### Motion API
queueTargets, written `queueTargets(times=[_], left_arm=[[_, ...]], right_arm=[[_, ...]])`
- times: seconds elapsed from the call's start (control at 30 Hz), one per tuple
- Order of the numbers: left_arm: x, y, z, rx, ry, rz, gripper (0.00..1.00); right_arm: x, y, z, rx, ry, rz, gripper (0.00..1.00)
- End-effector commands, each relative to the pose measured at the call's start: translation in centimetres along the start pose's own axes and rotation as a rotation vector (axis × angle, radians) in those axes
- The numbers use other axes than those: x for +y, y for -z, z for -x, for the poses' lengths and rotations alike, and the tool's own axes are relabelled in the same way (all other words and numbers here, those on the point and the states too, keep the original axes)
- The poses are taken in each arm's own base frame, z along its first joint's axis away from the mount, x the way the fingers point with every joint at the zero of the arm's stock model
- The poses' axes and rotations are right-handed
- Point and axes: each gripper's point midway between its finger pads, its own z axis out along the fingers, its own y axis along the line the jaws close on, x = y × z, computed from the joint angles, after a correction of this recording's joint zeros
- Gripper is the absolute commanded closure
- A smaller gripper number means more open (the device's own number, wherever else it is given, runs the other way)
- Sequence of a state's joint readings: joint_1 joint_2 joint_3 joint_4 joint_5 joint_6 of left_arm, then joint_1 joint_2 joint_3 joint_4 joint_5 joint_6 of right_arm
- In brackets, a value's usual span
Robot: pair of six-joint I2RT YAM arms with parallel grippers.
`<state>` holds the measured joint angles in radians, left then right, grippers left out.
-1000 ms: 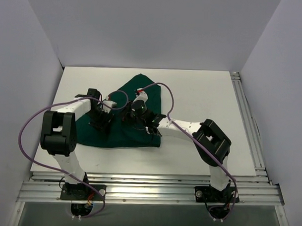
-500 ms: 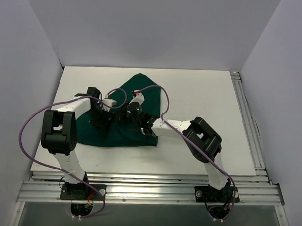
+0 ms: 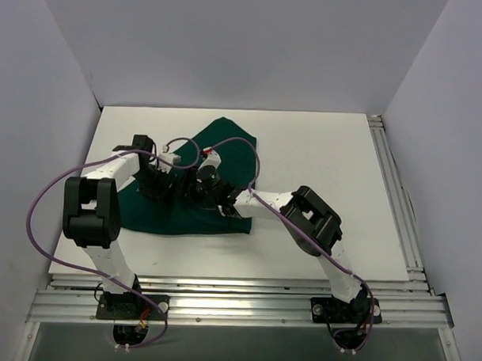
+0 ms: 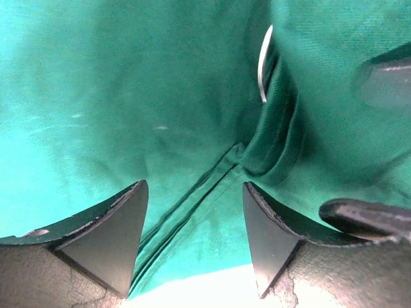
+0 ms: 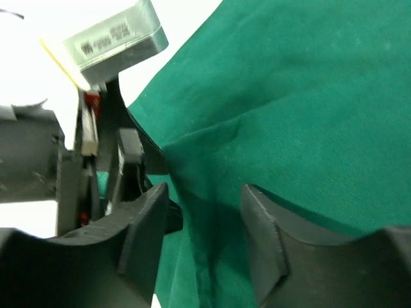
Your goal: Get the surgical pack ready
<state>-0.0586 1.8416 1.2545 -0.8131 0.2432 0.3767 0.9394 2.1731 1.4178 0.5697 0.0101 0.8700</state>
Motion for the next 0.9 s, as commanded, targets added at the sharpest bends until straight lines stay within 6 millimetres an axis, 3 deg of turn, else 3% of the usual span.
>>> queueTargets(times=[0.0,0.03,0.13,0.17,0.33,0.37,0.4,0.43,0.47,0.53,0.57,0.63,0.77,0.87], left_arm=[[0.2,3.2,2.2,-0.091,-0.039,0.007,0.30],[0.8,3.9,2.5,-0.106,-0.031,0.020,0.29],[1.5,5.9,2.7,-0.131,-0.022,0.038,0.28],[2.8,6.9,2.4,-0.151,0.015,0.059,0.28],[3.6,9.9,3.0,-0.217,0.030,0.087,0.25],[3.2,10.7,3.7,-0.245,0.015,0.084,0.21],[2.4,11.0,4.1,-0.268,0.005,0.057,0.08],[1.9,11.3,4.5,-0.281,-0.006,0.047,0.07],[0.8,11.7,5.3,-0.301,-0.032,0.031,0.02],[-0.2,11.7,6.1,-0.317,-0.043,0.022,0.06],[-0.5,11.5,6.7,-0.327,-0.055,0.019,0.06],[-2.2,10.6,7.7,-0.327,-0.077,0.001,0.06],[-1.8,7.7,8.5,-0.296,-0.032,-0.008,0.00],[-1.9,5.5,8.1,-0.240,-0.011,-0.032,0.18]], right_arm=[[8.8,2.7,3.6,-0.084,0.103,0.185,0.54],[10.1,3.4,4.1,-0.094,0.121,0.207,0.51],[11.6,5.1,5.0,-0.108,0.170,0.225,0.49],[11.7,5.5,4.7,-0.102,0.182,0.227,0.48],[13.0,8.8,5.9,-0.117,0.230,0.246,0.48],[12.0,9.1,5.3,-0.094,0.243,0.221,0.49],[12.2,10.1,5.8,-0.101,0.268,0.223,0.49],[11.7,10.6,5.8,-0.094,0.285,0.208,0.49],[9.8,10.8,5.3,-0.073,0.304,0.144,0.49],[8.4,12.0,5.9,-0.059,0.344,0.103,0.49],[6.7,12.4,5.3,-0.020,0.363,0.056,0.50],[3.9,13.5,5.1,0.012,0.402,-0.005,0.58],[-1.4,15.6,3.5,0.095,0.422,-0.109,0.71],[-4.0,17.2,2.9,0.110,0.392,-0.143,0.80]])
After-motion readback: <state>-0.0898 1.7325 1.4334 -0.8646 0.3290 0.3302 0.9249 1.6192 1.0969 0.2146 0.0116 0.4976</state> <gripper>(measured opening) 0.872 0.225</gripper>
